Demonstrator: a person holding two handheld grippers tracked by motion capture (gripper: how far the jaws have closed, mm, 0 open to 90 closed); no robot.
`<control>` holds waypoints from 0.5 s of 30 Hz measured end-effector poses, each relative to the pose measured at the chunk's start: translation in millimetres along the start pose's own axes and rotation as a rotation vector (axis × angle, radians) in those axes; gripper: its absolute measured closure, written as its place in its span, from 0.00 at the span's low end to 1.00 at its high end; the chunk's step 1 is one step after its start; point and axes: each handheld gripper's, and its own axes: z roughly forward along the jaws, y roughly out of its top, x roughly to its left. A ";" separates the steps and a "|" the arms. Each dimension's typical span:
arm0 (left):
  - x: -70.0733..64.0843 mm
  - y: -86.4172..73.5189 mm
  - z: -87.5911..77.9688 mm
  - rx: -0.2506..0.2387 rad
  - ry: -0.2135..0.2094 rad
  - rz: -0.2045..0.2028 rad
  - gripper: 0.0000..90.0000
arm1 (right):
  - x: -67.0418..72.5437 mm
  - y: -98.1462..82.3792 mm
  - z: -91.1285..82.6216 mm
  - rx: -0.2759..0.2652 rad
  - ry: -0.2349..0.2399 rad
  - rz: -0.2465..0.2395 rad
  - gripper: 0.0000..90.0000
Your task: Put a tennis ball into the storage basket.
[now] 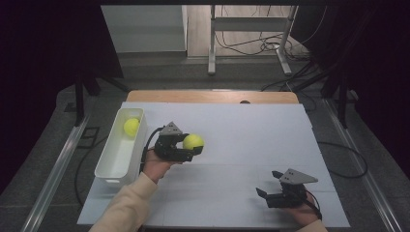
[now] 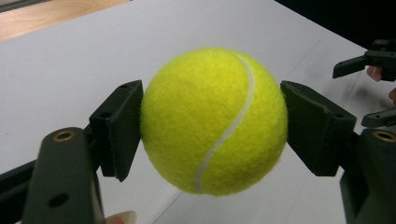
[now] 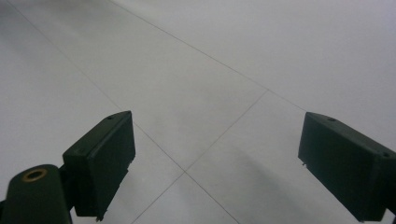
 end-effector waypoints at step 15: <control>10.5 -4.1 -15.4 -0.032 0.028 -0.027 0.29 | -0.3 -0.2 0.3 0.001 0.001 0.004 0.12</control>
